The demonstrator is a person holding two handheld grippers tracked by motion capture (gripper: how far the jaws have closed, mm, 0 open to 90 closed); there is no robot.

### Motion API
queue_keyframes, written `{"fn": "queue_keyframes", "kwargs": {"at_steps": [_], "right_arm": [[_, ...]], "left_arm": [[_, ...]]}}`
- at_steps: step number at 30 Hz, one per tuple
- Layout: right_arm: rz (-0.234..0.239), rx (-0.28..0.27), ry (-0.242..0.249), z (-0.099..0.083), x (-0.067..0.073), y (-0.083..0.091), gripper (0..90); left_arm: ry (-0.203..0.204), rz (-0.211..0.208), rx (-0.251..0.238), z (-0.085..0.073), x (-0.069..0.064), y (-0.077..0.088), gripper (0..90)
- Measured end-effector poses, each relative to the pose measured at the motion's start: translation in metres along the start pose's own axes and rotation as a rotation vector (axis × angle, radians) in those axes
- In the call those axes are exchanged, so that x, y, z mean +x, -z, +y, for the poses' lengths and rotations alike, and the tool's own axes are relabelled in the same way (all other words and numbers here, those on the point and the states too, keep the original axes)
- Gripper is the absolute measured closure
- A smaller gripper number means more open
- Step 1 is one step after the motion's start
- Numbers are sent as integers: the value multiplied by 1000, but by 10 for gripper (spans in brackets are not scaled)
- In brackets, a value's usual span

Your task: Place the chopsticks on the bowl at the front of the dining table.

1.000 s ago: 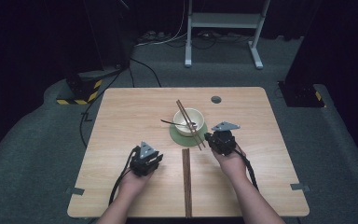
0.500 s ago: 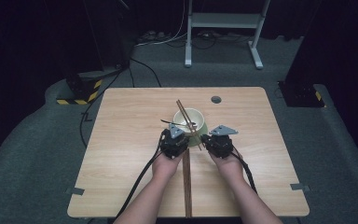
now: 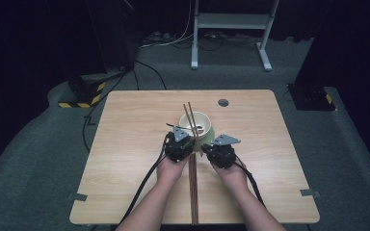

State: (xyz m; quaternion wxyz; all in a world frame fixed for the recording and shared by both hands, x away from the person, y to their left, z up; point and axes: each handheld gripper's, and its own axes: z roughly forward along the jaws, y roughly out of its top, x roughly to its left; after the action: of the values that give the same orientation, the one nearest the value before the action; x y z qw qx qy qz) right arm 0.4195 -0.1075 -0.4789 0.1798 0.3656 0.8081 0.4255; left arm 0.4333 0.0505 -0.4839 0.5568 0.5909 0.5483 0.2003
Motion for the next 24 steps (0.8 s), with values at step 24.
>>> {"fn": "queue_keyframes", "kwargs": {"at_steps": [24], "right_arm": [[-58,17,-35,6,5,-14,844]], "left_arm": [[7,-25,24,-2,8,-3,719]]}}
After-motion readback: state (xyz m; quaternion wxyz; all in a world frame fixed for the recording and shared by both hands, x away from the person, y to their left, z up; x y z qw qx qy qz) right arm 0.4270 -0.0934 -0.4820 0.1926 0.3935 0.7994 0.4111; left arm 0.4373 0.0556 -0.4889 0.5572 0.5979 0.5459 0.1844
